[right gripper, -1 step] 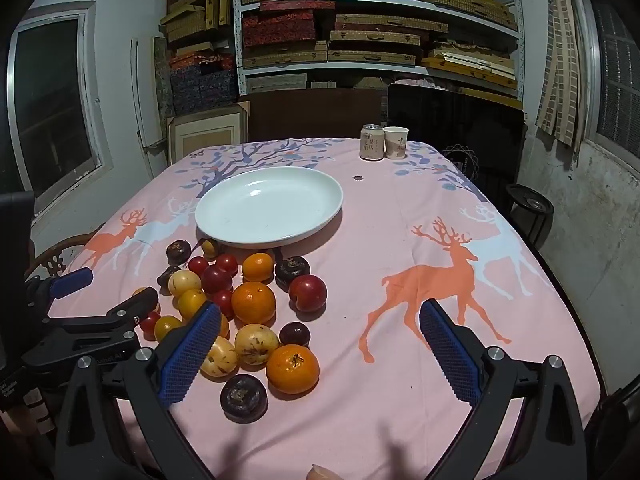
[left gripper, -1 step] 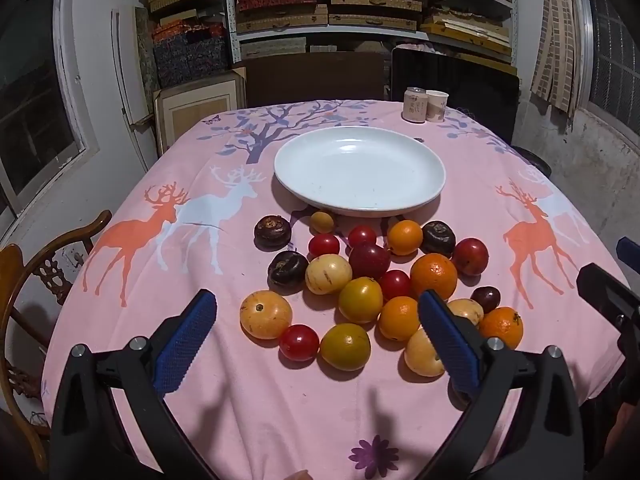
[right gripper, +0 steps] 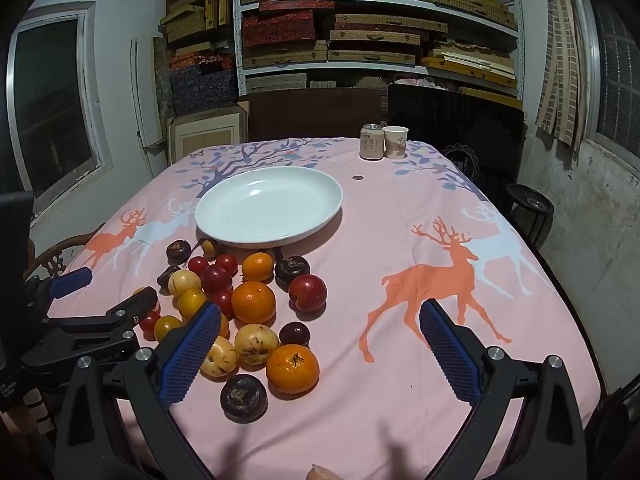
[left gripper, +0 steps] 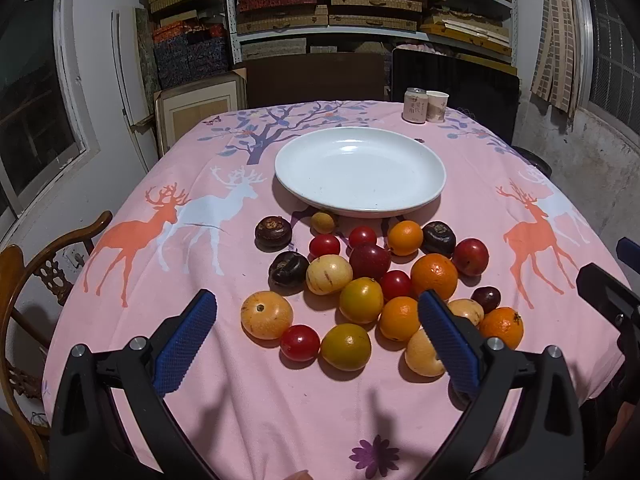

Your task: Organize fruits

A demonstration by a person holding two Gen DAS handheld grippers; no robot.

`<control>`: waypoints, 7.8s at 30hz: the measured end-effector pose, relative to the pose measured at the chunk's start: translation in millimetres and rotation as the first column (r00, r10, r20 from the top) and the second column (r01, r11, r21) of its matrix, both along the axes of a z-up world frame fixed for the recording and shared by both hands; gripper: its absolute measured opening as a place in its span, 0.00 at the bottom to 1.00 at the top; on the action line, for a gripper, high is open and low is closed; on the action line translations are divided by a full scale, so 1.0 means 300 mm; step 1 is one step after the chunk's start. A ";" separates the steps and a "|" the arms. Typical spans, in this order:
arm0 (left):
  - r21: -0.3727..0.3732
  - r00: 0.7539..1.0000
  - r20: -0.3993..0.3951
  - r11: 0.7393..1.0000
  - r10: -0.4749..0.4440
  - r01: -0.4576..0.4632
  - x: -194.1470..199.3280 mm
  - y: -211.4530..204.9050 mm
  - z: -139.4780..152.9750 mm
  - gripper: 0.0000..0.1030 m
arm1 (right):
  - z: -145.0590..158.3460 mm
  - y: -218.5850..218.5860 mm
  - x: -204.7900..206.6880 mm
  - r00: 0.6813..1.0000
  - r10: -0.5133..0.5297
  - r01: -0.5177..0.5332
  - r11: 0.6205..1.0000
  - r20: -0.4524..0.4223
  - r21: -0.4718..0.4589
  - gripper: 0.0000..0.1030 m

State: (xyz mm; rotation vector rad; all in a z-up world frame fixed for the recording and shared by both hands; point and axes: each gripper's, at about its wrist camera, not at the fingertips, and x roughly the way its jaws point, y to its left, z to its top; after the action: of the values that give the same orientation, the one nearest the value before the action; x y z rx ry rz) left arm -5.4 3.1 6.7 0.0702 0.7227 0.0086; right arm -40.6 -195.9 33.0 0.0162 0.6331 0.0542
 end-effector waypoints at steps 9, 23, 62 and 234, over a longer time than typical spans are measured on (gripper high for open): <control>0.012 1.000 0.023 1.000 0.002 -0.002 -0.017 0.002 0.015 0.96 | -0.012 0.019 0.002 1.000 -0.007 0.007 1.000 0.002 0.002 0.97; 0.025 0.998 0.071 1.000 0.001 -0.003 -0.054 -0.001 0.040 0.96 | -0.015 0.000 0.007 1.000 -0.011 0.011 1.000 -0.009 -0.003 0.97; 0.022 0.998 0.070 1.000 -0.001 -0.001 -0.066 0.004 0.041 0.96 | -0.006 -0.002 0.001 1.000 -0.012 0.012 1.000 -0.001 -0.013 0.97; -0.109 0.967 -0.029 0.962 -0.255 0.250 0.367 0.166 0.025 0.85 | -0.073 0.060 0.462 0.930 0.337 -0.330 0.941 -0.146 0.074 0.65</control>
State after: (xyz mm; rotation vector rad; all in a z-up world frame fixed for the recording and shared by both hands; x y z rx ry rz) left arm 104.8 52.8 14.1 0.0621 0.7521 -0.2758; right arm 98.1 -177.9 11.1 -0.0417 0.7875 0.4013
